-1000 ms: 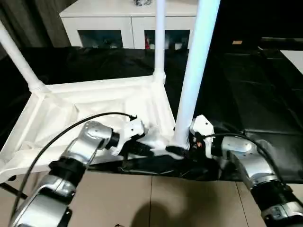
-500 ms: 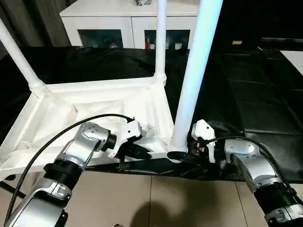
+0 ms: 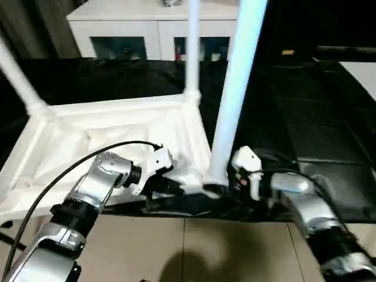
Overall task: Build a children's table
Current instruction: Rotate leg to tighten
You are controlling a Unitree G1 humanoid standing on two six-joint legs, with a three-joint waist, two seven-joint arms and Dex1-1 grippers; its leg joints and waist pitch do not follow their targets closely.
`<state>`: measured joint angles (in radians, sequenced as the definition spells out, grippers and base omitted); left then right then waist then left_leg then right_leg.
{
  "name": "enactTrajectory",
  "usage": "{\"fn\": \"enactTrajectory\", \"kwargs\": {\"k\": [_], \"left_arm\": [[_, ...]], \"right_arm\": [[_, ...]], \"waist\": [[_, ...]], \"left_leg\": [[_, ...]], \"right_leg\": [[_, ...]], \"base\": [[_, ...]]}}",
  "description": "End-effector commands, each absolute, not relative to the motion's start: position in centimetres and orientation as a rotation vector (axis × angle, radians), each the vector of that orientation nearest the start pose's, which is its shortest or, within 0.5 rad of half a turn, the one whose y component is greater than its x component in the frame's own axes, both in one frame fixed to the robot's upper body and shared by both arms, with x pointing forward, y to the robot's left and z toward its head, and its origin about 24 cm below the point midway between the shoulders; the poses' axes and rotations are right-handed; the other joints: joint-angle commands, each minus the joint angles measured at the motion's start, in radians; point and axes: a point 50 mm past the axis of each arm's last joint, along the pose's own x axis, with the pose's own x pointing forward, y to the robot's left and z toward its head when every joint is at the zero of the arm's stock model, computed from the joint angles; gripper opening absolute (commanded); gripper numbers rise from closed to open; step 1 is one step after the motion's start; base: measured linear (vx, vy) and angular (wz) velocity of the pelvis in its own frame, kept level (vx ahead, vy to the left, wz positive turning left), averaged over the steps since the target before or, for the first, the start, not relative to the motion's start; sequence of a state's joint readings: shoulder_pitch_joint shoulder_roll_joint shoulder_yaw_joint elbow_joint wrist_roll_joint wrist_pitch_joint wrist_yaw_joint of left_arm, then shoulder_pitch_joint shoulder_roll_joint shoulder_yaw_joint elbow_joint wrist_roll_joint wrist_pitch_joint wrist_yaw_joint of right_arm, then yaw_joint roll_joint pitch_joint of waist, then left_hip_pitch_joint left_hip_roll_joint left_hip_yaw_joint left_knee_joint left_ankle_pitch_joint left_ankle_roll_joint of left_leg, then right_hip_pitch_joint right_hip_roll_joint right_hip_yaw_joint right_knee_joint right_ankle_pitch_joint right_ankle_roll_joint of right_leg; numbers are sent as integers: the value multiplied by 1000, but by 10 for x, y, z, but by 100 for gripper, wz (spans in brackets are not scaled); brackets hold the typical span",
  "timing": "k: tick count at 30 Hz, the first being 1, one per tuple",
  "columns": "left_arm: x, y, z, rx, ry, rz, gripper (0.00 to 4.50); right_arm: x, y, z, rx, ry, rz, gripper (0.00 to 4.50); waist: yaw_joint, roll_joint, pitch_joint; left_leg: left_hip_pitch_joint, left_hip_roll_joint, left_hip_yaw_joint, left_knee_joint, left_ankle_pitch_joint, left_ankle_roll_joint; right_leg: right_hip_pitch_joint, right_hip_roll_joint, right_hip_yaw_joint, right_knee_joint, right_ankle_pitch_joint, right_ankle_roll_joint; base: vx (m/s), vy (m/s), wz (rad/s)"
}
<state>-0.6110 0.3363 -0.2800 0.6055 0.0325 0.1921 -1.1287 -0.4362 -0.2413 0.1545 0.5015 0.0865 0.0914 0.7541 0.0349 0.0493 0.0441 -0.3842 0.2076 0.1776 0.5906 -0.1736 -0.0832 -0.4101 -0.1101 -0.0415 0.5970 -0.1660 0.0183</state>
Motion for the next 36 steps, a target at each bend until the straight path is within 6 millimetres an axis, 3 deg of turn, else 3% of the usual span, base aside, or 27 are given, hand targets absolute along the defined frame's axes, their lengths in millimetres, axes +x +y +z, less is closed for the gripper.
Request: {"fn": "enactTrajectory", "kwargs": {"k": [1,5,6,8,9,12,13,20,24,25,29,33,36], "left_arm": [[326,108,39,345,500,-1181,0],[338,92,36,296,487,-1010,0],[345,86,37,262,475,-896,0],[349,84,37,254,469,-846,0],[351,83,37,251,465,-819,0],[357,85,40,281,438,-770,0],[358,85,41,284,429,-780,0],[349,85,40,307,421,-952,0],[338,92,37,343,432,-1115,0],[334,95,37,346,427,-1172,0],[325,100,39,344,417,-1299,0],[316,109,44,368,422,-1419,0],[311,114,51,347,427,-1479,0]], "right_arm": [[326,-133,27,-116,315,564,272],[329,-124,18,-116,350,400,272],[330,-114,13,-143,371,379,272],[331,-109,12,-170,379,373,272],[331,-106,11,-187,384,372,272],[332,-91,15,-146,351,427,272],[333,-91,17,-120,340,417,307],[340,-109,28,-133,292,413,374],[337,-133,38,-198,246,541,374],[334,-139,40,-219,237,609,374],[323,-150,43,-256,226,773,374],[308,-154,49,-236,227,973,374],[301,-154,51,-223,242,1082,374]], "waist": [[0,-10,-62],[1,-11,-62],[0,-8,-61],[3,-10,-62],[6,-13,-59],[7,-10,-64],[8,-9,-63],[2,-3,-67],[4,-4,-70],[6,-7,-72],[15,-5,-73],[26,-8,-72],[28,-8,-70]], "left_leg": [[16,3,2,-82,-292,5],[17,2,4,-81,-301,4],[19,-1,5,-81,-312,5],[27,-1,6,-80,-330,4],[19,-3,5,-82,-329,14],[15,-3,4,-81,-308,29],[12,-5,4,-81,-306,35],[4,-3,-2,-86,-299,31],[10,1,4,-77,-276,60],[5,1,5,-74,-251,75],[5,6,9,-68,-199,114],[7,13,10,-68,-189,131],[12,15,12,-71,-217,119]], "right_leg": [[44,-16,15,-71,-293,-219],[39,-14,17,-75,-282,-206],[36,-13,16,-79,-302,-203],[33,-14,16,-84,-331,-196],[37,-15,15,-88,-360,-180],[39,-16,15,-87,-344,-165],[41,-16,14,-89,-343,-162],[48,-18,10,-85,-333,-157],[47,-18,13,-80,-249,-200],[52,-17,12,-76,-206,-211],[53,-17,11,-63,-123,-250],[53,-14,11,-56,-104,-268],[49,-15,13,-59,-143,-270]], "base": [[0,0,0],[0,0,0],[0,0,0],[0,0,0],[0,0,0],[0,0,0],[0,0,0],[0,0,0],[0,0,0],[0,0,0],[0,0,0],[0,0,0],[0,0,0]]}}
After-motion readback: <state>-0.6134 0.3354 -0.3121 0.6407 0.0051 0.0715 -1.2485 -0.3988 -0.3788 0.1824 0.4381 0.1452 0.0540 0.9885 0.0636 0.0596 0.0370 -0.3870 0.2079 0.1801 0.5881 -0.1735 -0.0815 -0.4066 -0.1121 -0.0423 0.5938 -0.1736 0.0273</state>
